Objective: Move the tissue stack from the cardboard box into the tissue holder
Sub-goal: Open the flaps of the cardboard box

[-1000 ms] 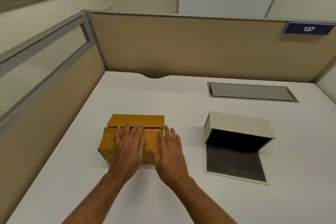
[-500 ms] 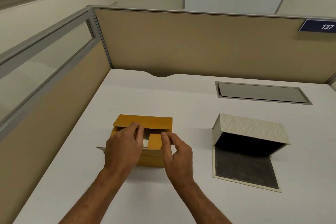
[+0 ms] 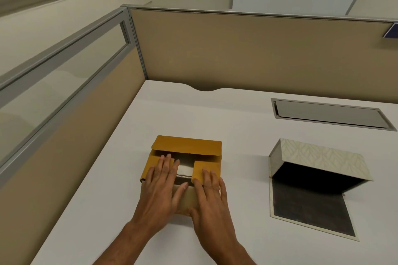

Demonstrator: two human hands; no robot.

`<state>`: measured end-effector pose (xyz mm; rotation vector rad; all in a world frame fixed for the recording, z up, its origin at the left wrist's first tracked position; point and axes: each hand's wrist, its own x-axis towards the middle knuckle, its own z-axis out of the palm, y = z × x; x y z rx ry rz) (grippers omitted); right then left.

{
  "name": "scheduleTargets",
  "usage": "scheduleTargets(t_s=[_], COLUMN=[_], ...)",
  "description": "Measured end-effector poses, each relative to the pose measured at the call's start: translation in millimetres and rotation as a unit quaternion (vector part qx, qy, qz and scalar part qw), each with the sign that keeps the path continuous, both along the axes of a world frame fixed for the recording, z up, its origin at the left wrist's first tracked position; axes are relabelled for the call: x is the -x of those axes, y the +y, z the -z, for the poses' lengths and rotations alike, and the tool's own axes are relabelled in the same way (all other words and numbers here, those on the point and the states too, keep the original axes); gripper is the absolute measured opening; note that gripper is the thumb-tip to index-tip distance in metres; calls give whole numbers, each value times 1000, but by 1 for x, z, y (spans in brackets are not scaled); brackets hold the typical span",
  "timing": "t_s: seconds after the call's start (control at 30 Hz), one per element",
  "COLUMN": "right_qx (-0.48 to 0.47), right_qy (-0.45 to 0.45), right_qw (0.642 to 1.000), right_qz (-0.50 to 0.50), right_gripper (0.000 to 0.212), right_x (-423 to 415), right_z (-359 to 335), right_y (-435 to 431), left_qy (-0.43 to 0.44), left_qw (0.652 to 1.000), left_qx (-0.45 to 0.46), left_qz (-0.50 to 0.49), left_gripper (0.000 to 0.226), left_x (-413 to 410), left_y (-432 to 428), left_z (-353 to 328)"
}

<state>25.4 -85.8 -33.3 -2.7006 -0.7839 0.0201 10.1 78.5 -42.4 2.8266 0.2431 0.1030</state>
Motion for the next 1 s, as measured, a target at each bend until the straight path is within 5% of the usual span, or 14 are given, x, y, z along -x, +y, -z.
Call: scheduleTargets(t_s=[0.23,0.67,1.0], right_qx=[-110,-93,50], right_qy=[35,-34,18], right_qw=[993,993,996], right_qz=[30,65,69], right_gripper=[72,66,74], right_x=[-16,-84,-121], right_z=[5,0,9], right_y=[18,53,62], left_qy=[-49,-117,23], left_qw=[997,993,999], left_qx=[51,25,-30], left_qz=[3,-7,-14], left_gripper=[78,62,62], left_x=[-8,-67,-102], left_y=[13,24,34], left_z=[5,-1,4])
